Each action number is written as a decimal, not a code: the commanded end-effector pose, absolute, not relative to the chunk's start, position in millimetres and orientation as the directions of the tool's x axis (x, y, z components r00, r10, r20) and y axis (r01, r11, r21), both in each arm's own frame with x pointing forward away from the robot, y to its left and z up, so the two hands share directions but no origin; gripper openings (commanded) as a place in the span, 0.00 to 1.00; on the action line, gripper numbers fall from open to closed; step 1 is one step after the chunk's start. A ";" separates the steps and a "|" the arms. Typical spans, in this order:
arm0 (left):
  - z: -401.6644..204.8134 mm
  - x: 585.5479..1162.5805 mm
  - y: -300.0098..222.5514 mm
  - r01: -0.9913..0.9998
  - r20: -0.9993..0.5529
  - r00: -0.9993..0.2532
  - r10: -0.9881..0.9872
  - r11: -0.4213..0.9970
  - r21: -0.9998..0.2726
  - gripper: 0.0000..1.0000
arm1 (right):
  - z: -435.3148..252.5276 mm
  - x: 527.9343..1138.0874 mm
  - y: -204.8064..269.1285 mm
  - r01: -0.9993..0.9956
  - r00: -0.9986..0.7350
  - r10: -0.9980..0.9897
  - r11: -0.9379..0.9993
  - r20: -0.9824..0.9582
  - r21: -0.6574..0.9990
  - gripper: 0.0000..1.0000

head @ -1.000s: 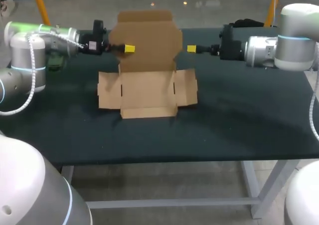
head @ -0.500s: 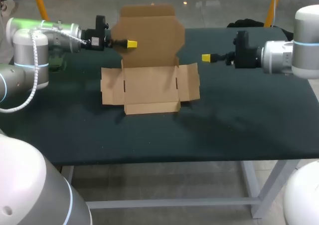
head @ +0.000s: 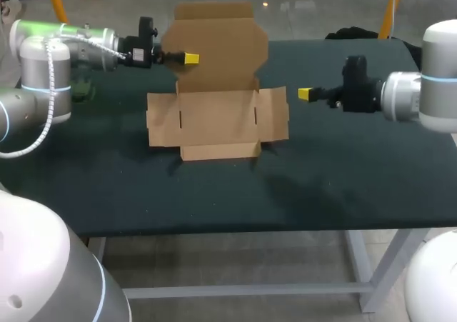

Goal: Assemble the packaging by folding the flat box into shape, placing the metal phone stand inside, and closing the box properly

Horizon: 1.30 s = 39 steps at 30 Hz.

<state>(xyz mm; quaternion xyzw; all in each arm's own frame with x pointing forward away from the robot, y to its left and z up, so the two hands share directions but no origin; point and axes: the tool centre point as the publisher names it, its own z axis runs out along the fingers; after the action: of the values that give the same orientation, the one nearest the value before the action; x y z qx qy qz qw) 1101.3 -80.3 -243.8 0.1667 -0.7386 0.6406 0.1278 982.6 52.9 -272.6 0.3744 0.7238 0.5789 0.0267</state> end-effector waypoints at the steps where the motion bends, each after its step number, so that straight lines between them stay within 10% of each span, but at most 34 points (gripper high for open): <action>1: -243.1 1100.7 -80.1 -0.410 0.402 -0.912 -0.083 0.124 -0.904 0.00 | -271.1 979.5 54.4 0.510 -0.705 0.597 0.050 0.383 0.859 0.00; 39: -203.3 1085.6 -105.0 -0.304 0.294 -0.951 -0.095 0.133 -0.943 0.00 | -291.8 917.5 73.8 0.265 -0.784 0.612 0.172 0.108 0.949 0.00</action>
<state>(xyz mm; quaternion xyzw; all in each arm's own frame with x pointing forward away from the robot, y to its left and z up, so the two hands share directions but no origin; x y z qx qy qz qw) 1094.9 -105.0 -206.6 0.1263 -0.7479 0.6453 0.0911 917.2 67.0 -284.6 0.2915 0.7589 0.5650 0.1410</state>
